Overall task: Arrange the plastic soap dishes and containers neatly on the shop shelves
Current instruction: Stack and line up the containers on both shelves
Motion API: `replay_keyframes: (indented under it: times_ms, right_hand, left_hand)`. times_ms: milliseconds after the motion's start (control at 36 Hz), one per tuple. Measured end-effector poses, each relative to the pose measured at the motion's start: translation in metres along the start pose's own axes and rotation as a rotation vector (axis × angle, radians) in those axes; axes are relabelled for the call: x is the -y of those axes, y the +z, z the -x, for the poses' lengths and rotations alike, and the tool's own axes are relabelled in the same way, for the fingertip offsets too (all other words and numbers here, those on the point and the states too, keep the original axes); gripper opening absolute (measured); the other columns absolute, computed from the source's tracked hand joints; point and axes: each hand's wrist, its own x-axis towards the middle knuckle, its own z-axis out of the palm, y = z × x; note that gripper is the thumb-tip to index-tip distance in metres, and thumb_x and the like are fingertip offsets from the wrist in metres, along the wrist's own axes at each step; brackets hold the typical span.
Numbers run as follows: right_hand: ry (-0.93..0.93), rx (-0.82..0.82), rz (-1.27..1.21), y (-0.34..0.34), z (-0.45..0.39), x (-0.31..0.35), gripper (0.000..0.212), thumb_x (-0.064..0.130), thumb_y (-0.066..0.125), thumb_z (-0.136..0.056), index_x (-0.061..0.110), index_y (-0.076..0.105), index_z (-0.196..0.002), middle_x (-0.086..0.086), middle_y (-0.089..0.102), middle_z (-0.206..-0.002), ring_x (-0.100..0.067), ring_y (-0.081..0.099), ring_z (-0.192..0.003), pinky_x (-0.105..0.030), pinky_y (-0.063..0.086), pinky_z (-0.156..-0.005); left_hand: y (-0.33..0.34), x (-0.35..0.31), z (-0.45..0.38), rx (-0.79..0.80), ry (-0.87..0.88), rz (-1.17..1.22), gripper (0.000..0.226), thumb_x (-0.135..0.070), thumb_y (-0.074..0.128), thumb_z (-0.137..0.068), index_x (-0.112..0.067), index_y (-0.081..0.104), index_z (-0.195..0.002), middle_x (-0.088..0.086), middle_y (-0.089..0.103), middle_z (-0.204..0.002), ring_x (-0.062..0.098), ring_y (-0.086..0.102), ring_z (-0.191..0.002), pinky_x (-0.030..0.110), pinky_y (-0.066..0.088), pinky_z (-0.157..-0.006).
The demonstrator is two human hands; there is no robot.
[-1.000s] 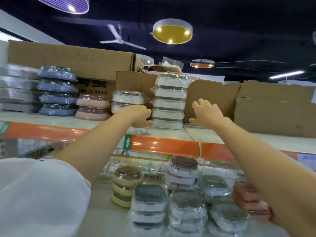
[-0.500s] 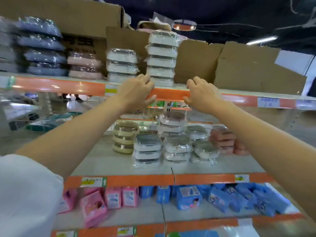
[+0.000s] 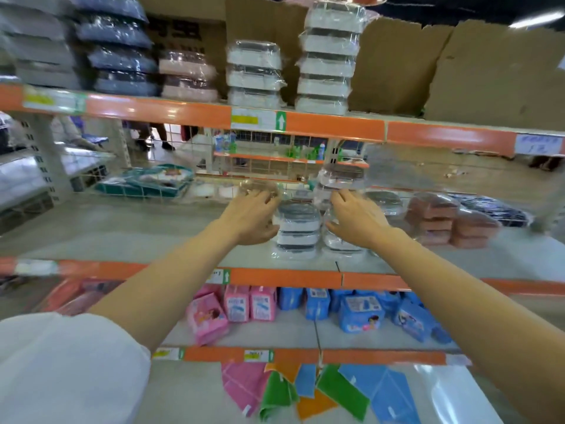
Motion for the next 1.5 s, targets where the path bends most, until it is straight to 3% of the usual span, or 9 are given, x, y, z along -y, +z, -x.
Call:
replay_keyframes:
  times_ms: [167, 306, 417, 639, 806, 972, 1111, 1278, 1500]
  right_hand:
    - [0.044, 0.144, -0.065, 0.032, -0.005, 0.009, 0.058, 0.037, 0.047, -0.098, 0.008, 0.030, -0.145, -0.010, 0.035, -0.149, -0.030, 0.040, -0.131, -0.043, 0.037, -0.101]
    - [0.014, 0.203, -0.124, 0.056, -0.015, 0.009, 0.055, 0.039, 0.047, -0.097, 0.007, 0.035, -0.140, -0.010, 0.033, -0.149, -0.030, 0.043, -0.128, -0.048, 0.040, -0.104]
    - [0.005, 0.221, -0.146, 0.069, -0.035, 0.002, 0.060, 0.041, 0.047, -0.098, 0.009, 0.029, -0.145, -0.010, 0.027, -0.153, -0.029, 0.034, -0.136, -0.044, 0.036, -0.108]
    - [0.013, 0.156, -0.309, 0.084, -0.090, -0.019, 0.051, 0.039, 0.056, -0.094, 0.007, 0.043, -0.131, -0.011, 0.044, -0.136, -0.029, 0.044, -0.123, -0.040, 0.041, -0.097]
    - [-0.017, 0.174, -0.401, 0.097, -0.118, -0.040, 0.064, 0.045, 0.063, -0.089, 0.006, 0.043, -0.135, -0.011, 0.042, -0.139, -0.027, 0.042, -0.125, -0.037, 0.038, -0.098]
    - [-0.037, 0.231, -0.493, 0.104, -0.131, -0.058, 0.072, 0.047, 0.063, -0.088, 0.004, 0.038, -0.140, -0.014, 0.041, -0.141, -0.023, 0.045, -0.117, -0.031, 0.037, -0.089]
    - [-0.057, 0.284, -0.564, 0.112, -0.137, -0.063, 0.074, 0.045, 0.064, -0.088, 0.007, 0.035, -0.144, -0.010, 0.037, -0.148, -0.026, 0.042, -0.130, -0.037, 0.039, -0.106]
    - [-0.050, 0.315, -0.625, 0.116, -0.142, -0.063, 0.073, 0.046, 0.061, -0.090, 0.010, 0.032, -0.147, -0.009, 0.038, -0.147, -0.025, 0.044, -0.127, -0.029, 0.036, -0.097]
    - [-0.073, 0.346, -0.718, 0.124, -0.148, -0.061, 0.074, 0.055, 0.062, -0.085, 0.013, 0.040, -0.142, -0.001, 0.046, -0.138, -0.020, 0.048, -0.120, -0.038, 0.043, -0.101]
  left_hand:
    - [0.034, -0.001, 0.002, 0.102, -0.055, 0.053, 0.057, -0.044, 0.049, -0.091, -0.013, 0.041, -0.138, 0.012, 0.039, -0.143, 0.030, 0.038, -0.130, 0.040, 0.035, -0.103]
    - [0.062, 0.000, -0.009, 0.152, -0.118, 0.126, 0.057, -0.051, 0.051, -0.089, -0.023, 0.044, -0.138, 0.007, 0.046, -0.136, 0.026, 0.043, -0.126, 0.033, 0.033, -0.102]
    - [0.065, 0.007, -0.030, 0.241, -0.219, 0.226, 0.063, -0.053, 0.051, -0.090, -0.021, 0.039, -0.143, 0.004, 0.039, -0.145, 0.026, 0.041, -0.131, 0.037, 0.035, -0.104]
    - [0.088, 0.021, -0.063, 0.257, -0.304, 0.417, 0.067, -0.054, 0.056, -0.087, -0.020, 0.039, -0.142, 0.004, 0.046, -0.141, 0.026, 0.048, -0.126, 0.040, 0.044, -0.100]
    - [0.106, 0.025, -0.085, 0.302, -0.343, 0.693, 0.098, -0.058, 0.069, -0.076, -0.016, 0.022, -0.151, 0.003, 0.030, -0.152, 0.024, 0.033, -0.138, 0.041, 0.034, -0.111]
    - [0.114, 0.015, -0.110, 0.239, -0.330, 0.706, 0.095, -0.048, 0.075, -0.076, -0.015, 0.024, -0.149, 0.009, 0.024, -0.151, 0.029, 0.024, -0.139, 0.038, 0.027, -0.111]
    - [0.126, 0.013, -0.124, 0.292, -0.357, 0.659, 0.103, -0.055, 0.077, -0.069, -0.016, 0.024, -0.148, 0.011, 0.025, -0.149, 0.033, 0.024, -0.139, 0.046, 0.028, -0.113]
    - [0.130, 0.014, -0.129, 0.312, -0.400, 0.658, 0.106, -0.054, 0.079, -0.068, -0.021, 0.021, -0.150, 0.011, 0.019, -0.148, 0.035, 0.015, -0.141, 0.048, 0.021, -0.116]
    - [0.127, 0.015, -0.127, 0.280, -0.469, 0.766, 0.094, -0.047, 0.084, -0.063, -0.018, 0.037, -0.139, 0.008, 0.020, -0.139, 0.030, 0.019, -0.135, 0.042, 0.026, -0.114]
